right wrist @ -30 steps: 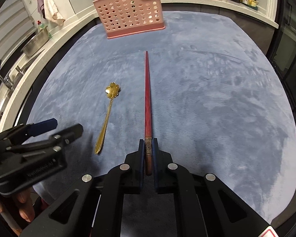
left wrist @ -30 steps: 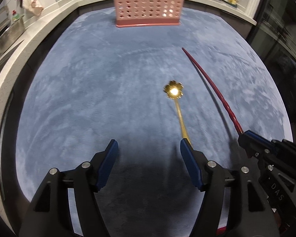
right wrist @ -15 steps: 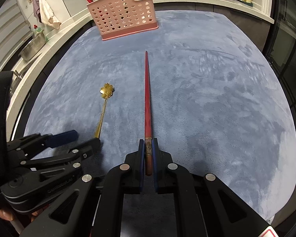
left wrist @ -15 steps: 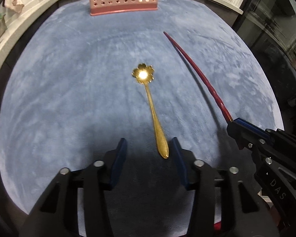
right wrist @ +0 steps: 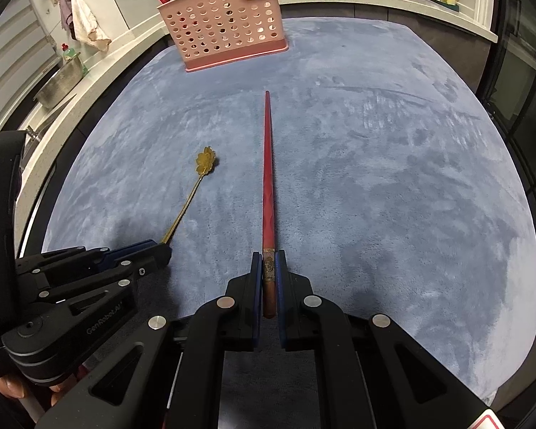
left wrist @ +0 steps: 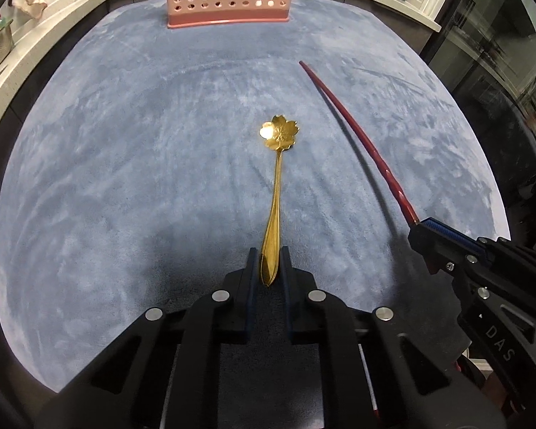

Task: Organize utensils
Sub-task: 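Carry the gold spoon with the left tool while the right carries its chopstick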

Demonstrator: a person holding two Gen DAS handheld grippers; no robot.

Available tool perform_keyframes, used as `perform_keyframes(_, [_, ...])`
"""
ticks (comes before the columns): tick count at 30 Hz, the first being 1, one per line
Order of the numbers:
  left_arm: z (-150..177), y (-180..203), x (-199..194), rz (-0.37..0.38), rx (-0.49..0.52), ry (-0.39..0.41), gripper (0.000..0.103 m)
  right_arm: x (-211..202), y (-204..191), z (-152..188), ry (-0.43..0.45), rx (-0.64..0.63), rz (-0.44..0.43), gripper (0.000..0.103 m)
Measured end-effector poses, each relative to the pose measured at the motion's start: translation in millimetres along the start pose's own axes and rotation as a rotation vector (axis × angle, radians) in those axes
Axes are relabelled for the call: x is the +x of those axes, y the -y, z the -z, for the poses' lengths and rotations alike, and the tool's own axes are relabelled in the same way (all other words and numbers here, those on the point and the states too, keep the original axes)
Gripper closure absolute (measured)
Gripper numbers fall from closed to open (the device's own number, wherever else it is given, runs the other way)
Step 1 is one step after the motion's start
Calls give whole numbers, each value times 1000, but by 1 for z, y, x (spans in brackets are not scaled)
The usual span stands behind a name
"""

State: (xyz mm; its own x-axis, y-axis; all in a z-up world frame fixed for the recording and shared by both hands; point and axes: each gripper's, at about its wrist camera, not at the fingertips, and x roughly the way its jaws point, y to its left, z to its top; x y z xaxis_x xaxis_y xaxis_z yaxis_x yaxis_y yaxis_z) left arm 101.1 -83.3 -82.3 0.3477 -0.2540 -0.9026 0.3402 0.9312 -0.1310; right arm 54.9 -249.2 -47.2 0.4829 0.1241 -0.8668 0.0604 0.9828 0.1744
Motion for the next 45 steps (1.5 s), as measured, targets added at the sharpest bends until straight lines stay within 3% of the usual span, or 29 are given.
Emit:
perform_keyframes(7, [-9,-5,-27,7,-14,71,96,-12,-4,-7,27,-3,-17,96])
perform_keyframes(9, [-14,-7,-37,7,-20,96,101,-19,-6,-11,42,-2,-24,96])
perform_keyframes(23, [-60,-24,-94,48,-83,215,102,-76,-14,-63,205,3,-79,96])
perform_keyframes(45, [-190,-56,-163,33,-104,421,102,-118,-18,-202,442,3,-165,96])
